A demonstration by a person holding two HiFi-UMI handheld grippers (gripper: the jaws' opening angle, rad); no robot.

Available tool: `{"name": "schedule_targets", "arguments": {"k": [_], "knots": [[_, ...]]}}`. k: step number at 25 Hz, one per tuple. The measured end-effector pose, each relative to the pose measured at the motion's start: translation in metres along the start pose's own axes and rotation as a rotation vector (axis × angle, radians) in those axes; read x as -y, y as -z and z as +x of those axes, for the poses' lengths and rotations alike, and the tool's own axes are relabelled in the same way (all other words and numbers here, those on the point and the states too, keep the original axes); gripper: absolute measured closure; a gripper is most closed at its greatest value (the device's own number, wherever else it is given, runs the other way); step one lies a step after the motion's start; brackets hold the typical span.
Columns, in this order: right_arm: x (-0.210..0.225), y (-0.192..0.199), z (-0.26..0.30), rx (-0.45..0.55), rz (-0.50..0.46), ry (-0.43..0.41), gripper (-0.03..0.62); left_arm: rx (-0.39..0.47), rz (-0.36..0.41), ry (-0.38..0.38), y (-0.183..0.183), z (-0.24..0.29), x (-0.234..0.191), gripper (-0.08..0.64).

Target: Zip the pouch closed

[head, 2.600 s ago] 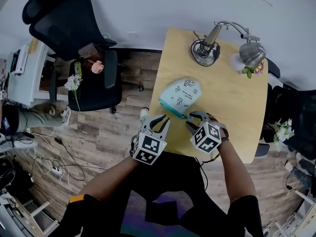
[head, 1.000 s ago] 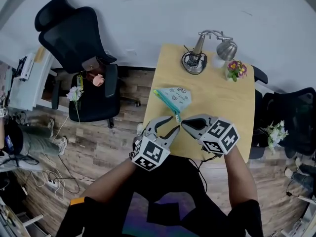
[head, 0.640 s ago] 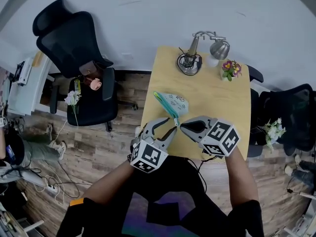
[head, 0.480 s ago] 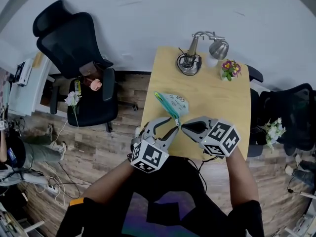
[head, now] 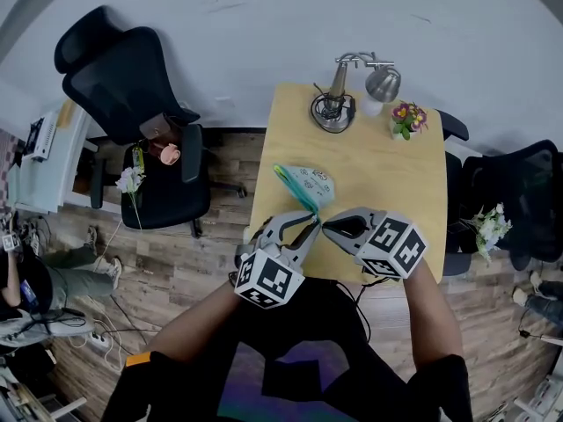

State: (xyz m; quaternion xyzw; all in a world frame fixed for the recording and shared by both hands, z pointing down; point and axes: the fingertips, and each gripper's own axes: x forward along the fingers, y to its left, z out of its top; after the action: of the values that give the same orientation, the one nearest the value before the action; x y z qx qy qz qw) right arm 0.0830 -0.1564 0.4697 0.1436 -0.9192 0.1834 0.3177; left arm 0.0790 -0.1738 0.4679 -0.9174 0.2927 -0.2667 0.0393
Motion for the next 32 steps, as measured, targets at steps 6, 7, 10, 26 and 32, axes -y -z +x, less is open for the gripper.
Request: {"name": "schedule_targets", "arguments": {"k": [6,7,10,26,32], "knots": [[0.005,0.005,-0.003,0.006,0.013,0.022,0.571,-0.001,0.005,-0.004,-0.002,0.003,-0.001,0.548],[0.006,0.006,-0.004,0.007,0.016,0.027,0.571,-0.002,0.005,-0.001,-0.002,0.003,-0.001,0.549],[0.009,0.008,-0.005,0.007,0.024,0.042,0.571,-0.004,-0.018,0.006,-0.001,0.005,-0.003,0.551],[0.024,0.031,-0.012,-0.062,0.015,0.121,0.571,-0.051,-0.18,-0.113,0.022,0.002,-0.07,0.551],[0.034,0.044,-0.02,-0.08,0.027,0.167,0.571,-0.073,-0.231,-0.154,0.036,-0.006,-0.103,0.549]]}}
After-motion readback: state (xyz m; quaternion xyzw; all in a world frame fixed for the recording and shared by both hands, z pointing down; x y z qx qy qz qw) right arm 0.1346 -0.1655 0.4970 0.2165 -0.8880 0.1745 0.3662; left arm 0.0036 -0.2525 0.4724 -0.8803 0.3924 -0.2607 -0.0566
